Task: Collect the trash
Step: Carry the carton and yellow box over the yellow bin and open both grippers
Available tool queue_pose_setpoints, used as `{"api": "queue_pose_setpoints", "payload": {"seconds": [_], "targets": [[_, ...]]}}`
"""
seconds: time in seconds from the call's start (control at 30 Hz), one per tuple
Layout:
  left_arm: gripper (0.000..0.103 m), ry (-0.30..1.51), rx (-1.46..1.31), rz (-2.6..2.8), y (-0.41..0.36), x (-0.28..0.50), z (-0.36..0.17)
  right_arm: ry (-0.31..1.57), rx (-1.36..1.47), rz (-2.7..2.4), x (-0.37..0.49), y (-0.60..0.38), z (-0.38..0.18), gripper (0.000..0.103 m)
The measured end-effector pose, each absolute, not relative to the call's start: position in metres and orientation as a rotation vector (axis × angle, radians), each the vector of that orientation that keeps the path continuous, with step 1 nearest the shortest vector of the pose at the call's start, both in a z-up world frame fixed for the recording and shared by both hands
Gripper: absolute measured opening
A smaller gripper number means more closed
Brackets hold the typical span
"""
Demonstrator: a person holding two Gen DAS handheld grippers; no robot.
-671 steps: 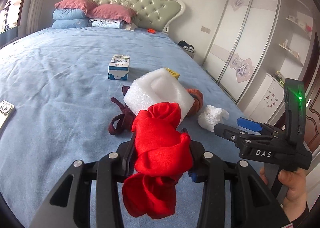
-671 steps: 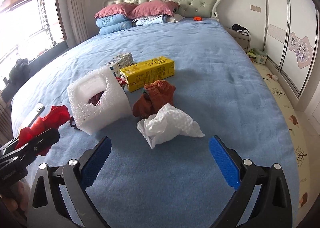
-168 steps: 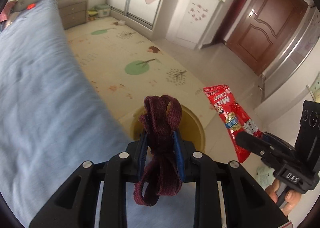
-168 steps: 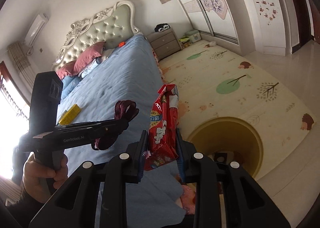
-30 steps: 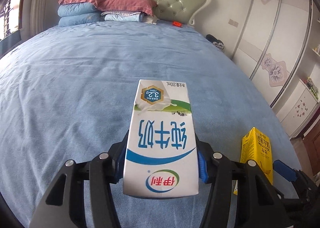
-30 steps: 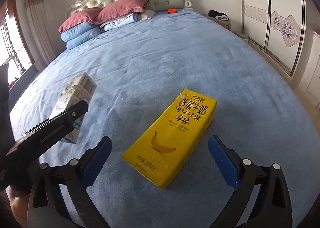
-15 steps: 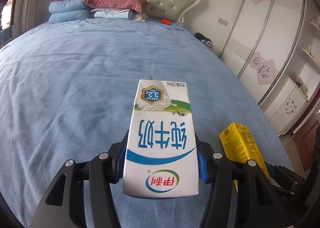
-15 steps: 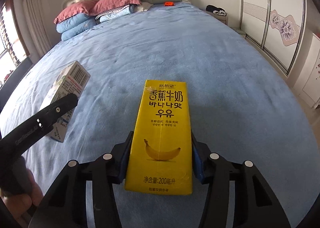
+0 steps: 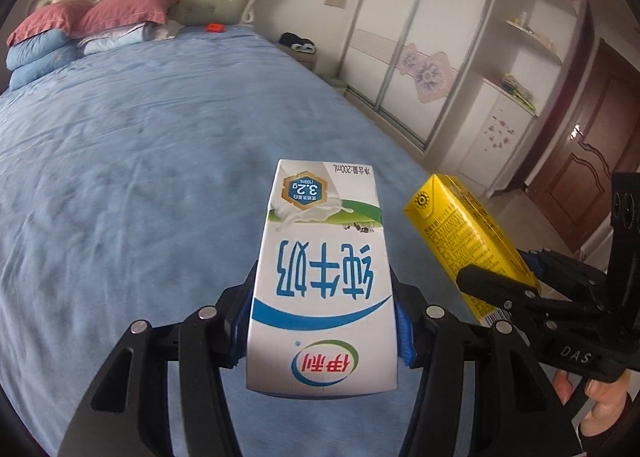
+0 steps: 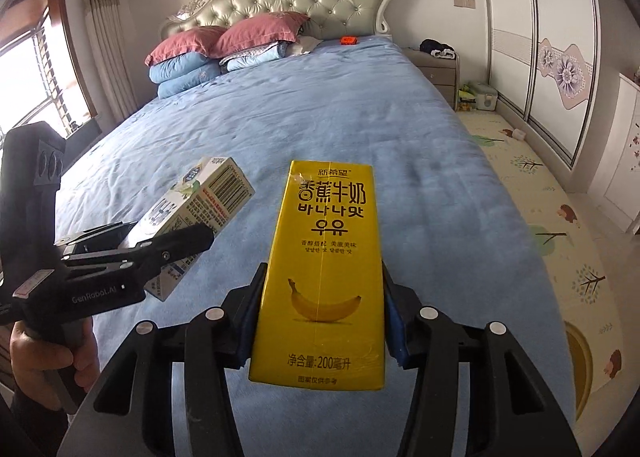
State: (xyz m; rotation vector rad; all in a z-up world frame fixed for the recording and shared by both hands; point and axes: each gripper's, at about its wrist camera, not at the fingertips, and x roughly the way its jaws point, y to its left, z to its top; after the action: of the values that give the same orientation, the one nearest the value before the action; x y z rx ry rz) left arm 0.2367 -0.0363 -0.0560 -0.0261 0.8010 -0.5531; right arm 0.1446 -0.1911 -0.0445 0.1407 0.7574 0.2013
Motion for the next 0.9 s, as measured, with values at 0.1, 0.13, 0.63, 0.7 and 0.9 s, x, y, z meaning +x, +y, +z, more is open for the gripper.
{"api": "queue_pose_setpoints", "payload": {"seconds": [0.1, 0.13, 0.63, 0.7, 0.9], "targets": [[0.055, 0.794, 0.028, -0.613, -0.075, 0.212, -0.050, 0.739, 0.168, 0.183, 0.121, -0.226, -0.041, 0.050], [0.055, 0.793, 0.045, -0.631, -0.087, 0.206, -0.049, 0.735, 0.175, 0.175, 0.113, -0.239, -0.041, 0.050], [0.055, 0.891, 0.223, -0.877, -0.296, 0.148, -0.071, 0.730, 0.343, -0.038, 0.007, -0.426, -0.069, 0.050], [0.055, 0.913, 0.240, -0.897, -0.322, 0.145, -0.077, 0.736, 0.366, -0.064, -0.005, -0.447, -0.075, 0.050], [0.055, 0.995, 0.292, -0.942, -0.384, 0.147, -0.105, 0.775, 0.421, -0.138, -0.032, -0.499, -0.100, 0.050]]}}
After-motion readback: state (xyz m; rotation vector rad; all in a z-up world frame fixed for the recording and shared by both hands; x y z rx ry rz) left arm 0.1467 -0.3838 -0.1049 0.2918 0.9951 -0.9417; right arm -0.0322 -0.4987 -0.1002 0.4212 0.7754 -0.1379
